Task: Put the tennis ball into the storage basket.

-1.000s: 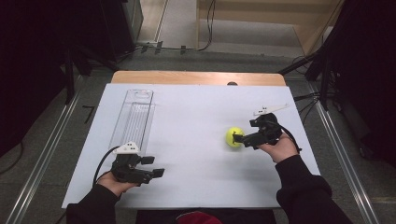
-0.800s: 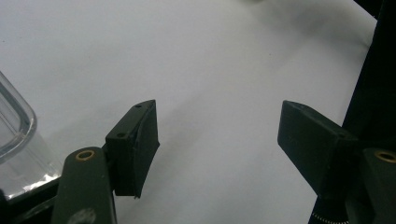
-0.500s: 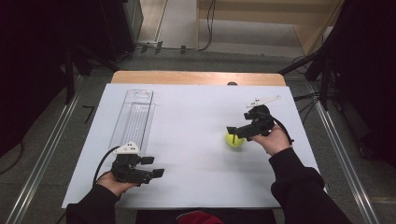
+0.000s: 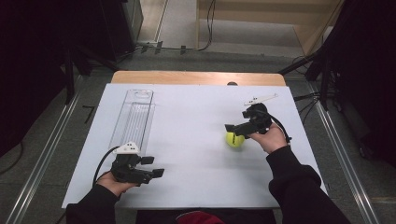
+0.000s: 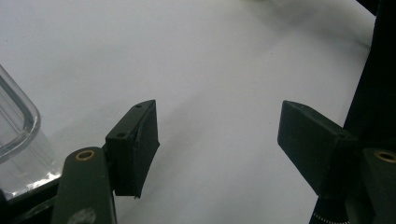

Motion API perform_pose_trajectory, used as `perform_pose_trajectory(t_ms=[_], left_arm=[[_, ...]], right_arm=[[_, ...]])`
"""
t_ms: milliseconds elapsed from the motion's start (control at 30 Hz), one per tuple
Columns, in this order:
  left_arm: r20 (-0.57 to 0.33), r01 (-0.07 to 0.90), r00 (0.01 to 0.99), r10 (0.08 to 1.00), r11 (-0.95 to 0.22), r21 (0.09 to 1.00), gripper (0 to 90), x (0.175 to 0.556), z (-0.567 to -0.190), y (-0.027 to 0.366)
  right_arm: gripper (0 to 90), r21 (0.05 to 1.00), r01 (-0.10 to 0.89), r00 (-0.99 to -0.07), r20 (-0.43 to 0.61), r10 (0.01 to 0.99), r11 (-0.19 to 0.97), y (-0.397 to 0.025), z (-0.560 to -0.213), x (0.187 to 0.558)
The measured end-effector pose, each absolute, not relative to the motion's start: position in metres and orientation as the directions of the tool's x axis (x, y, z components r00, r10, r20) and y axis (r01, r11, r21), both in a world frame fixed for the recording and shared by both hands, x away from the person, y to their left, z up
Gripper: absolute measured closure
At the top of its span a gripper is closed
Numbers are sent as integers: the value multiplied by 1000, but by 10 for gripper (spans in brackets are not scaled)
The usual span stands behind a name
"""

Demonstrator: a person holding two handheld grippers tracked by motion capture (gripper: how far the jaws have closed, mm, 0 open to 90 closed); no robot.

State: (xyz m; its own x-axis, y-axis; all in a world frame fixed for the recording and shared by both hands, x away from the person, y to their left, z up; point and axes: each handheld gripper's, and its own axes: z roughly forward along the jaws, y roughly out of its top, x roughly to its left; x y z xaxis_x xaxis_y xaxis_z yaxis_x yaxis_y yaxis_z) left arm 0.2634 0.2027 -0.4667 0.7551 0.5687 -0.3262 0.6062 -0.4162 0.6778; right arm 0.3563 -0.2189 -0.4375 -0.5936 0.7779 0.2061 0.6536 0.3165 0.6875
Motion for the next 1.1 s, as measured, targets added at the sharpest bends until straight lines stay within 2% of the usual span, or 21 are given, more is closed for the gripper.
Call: perform_pose_trajectory(t_ms=[733, 1100], left_arm=[[-325, 604, 756, 568, -416, 679, 297, 263, -466, 203], [-327, 607, 755, 569, -416, 677, 297, 263, -467, 203]], right_arm=[[0, 677, 676, -556, 211, 804, 290, -218, -456, 354], [0, 678, 672, -567, 211, 796, 299, -217, -465, 351]])
